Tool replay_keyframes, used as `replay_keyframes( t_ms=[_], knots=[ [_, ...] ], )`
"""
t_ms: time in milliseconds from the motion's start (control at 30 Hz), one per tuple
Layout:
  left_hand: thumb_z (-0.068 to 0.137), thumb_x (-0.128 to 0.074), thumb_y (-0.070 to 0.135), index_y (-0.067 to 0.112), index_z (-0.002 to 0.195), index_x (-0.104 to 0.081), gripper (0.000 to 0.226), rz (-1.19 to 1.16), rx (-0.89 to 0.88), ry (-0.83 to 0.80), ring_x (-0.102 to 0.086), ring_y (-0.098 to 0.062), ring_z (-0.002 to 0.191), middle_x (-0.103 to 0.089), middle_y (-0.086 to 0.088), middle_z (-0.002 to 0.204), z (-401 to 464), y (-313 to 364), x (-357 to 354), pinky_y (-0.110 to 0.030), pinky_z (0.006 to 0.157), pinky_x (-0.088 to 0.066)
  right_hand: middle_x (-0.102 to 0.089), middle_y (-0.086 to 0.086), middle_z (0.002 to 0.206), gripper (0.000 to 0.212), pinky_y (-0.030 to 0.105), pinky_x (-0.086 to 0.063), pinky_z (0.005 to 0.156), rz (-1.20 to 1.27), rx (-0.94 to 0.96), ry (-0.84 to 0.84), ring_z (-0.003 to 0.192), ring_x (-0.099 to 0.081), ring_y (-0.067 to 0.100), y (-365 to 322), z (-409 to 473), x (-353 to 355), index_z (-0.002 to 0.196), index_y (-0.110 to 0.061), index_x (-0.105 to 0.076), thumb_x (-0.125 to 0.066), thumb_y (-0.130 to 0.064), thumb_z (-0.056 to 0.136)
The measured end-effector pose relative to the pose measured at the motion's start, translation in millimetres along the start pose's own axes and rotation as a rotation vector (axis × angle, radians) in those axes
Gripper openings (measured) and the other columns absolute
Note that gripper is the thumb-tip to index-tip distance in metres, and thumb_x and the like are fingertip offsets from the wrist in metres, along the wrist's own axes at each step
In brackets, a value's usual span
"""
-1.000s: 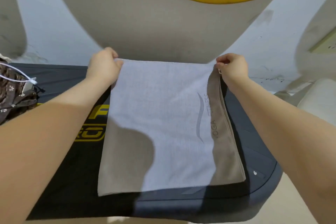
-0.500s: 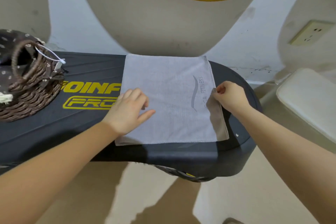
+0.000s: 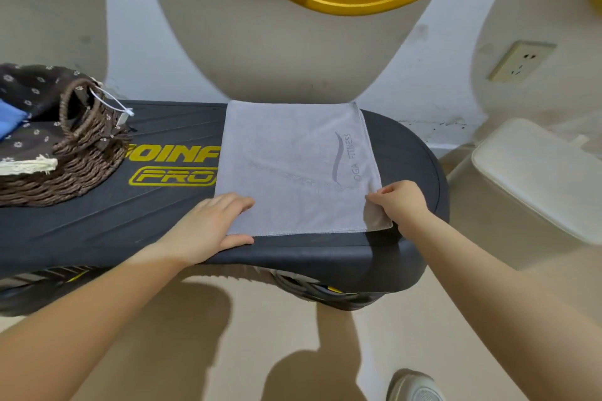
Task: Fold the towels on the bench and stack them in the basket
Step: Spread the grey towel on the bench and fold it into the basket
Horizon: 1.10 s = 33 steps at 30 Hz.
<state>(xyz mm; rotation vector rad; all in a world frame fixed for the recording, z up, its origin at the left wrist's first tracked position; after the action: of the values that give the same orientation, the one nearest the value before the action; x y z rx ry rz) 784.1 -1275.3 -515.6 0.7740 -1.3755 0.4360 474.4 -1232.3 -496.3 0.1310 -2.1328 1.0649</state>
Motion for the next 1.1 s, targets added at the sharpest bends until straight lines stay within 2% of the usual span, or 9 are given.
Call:
replay_keyframes(
  t_ms=[133,233,300,433,500,600,733,900,1100],
  knots=[
    [0.088,-0.041,0.037,0.02,0.108,-0.048,0.028,0.223,-0.204,0.088,-0.065,-0.017,0.085,-0.067,0.001,0.096,-3.3,-4.2,1.4,-0.021,0.064,-0.053,-0.06,0.009,0.081,0.017,0.026,-0.042,0.057,0.015,-0.02,-0.011,0.079,-0.055,0.024,5.8,1.7,1.4,0.072,-0.008,-0.061,-0.066,-0.019,0.083],
    [0.061,-0.074,0.005,0.016,0.095,-0.058,0.039,0.276,-0.21,0.106,-0.065,-0.02,0.072,-0.066,-0.001,0.084,-2.7,-4.8,2.1,-0.022,0.046,-0.048,-0.057,0.007,0.078,0.014,0.026,-0.04,0.055,-0.002,0.07,0.003,0.071,-0.052,0.019,3.1,0.1,4.0,0.078,-0.008,-0.057,-0.056,-0.018,0.088],
    [0.048,-0.08,-0.004,0.013,0.085,-0.063,0.045,0.28,-0.106,0.112,-0.062,-0.025,0.064,-0.062,-0.003,0.076,-0.6,-2.5,2.6,-0.025,0.041,-0.043,-0.054,0.002,0.075,0.01,0.023,-0.035,0.051,-0.095,0.183,0.062,0.066,-0.048,0.014,0.3,-1.5,8.6,0.085,-0.008,-0.054,-0.05,-0.017,0.09],
    [0.042,-0.072,-0.015,0.015,0.084,-0.06,0.053,0.205,-0.053,0.217,-0.057,-0.027,0.068,-0.057,-0.004,0.074,1.0,-0.8,-0.1,-0.027,0.052,-0.039,-0.056,0.002,0.082,0.005,0.023,-0.037,0.053,-0.183,0.258,0.125,0.075,-0.052,0.018,3.2,1.6,17.4,0.089,-0.013,-0.05,-0.052,-0.016,0.091],
    [0.041,-0.07,-0.014,0.02,0.085,-0.056,0.058,0.227,-0.12,0.204,-0.046,-0.019,0.074,-0.056,0.0,0.076,-0.7,-0.8,-2.2,-0.025,0.058,-0.033,-0.059,0.004,0.085,0.006,0.028,-0.044,0.06,-0.224,0.247,0.123,0.077,-0.055,0.02,8.6,3.8,17.4,0.086,-0.014,-0.052,-0.055,-0.017,0.089],
    [0.042,-0.07,-0.01,0.026,0.088,-0.052,0.061,0.252,-0.156,0.15,-0.043,-0.016,0.078,-0.056,0.004,0.08,-2.8,-4.3,-3.7,-0.024,0.063,-0.033,-0.058,0.003,0.081,0.009,0.029,-0.042,0.062,-0.34,0.241,0.062,0.072,-0.053,0.02,15.9,1.7,10.9,0.081,-0.014,-0.052,-0.057,-0.018,0.087],
    [0.058,-0.055,-0.002,0.024,0.089,-0.052,0.04,0.14,-0.102,0.12,-0.056,-0.024,0.08,-0.058,0.002,0.087,-9.2,-14.2,-4.3,-0.029,0.064,-0.042,-0.057,-0.003,0.074,0.014,0.026,-0.041,0.061,-0.31,0.294,0.021,0.074,-0.055,0.018,19.6,-1.0,7.8,0.075,-0.019,-0.053,-0.061,-0.023,0.087],
    [0.069,-0.03,0.008,0.026,0.084,-0.035,0.024,0.014,-0.113,0.141,-0.035,-0.015,0.079,-0.039,0.011,0.096,-20.4,-18.2,-8.4,-0.035,0.054,-0.047,-0.051,-0.003,0.091,0.007,0.025,-0.037,0.075,-0.352,0.473,-0.006,0.085,-0.052,0.015,22.3,-5.2,10.7,0.079,-0.014,-0.061,-0.064,-0.017,0.084],
    [0.076,-0.042,0.031,0.024,0.085,-0.046,0.013,0.105,-0.126,0.158,-0.045,-0.013,0.103,-0.059,0.0,0.112,-35.4,-22.4,-17.0,-0.025,0.083,-0.03,-0.055,-0.007,0.088,0.007,0.026,-0.043,0.079,-0.504,0.796,-0.168,0.085,-0.057,0.016,20.3,-12.3,17.3,0.08,-0.014,-0.069,-0.065,-0.016,0.084]
  ],
)
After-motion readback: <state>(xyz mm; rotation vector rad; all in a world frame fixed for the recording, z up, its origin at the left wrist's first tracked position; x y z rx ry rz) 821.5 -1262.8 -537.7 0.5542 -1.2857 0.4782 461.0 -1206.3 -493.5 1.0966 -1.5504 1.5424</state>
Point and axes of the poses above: each hand's wrist, its own z-axis towards the middle knuckle, its own x-axis out of the back of the hand, y = z × x, the point moved 2 cm from there along z, towards the middle knuckle
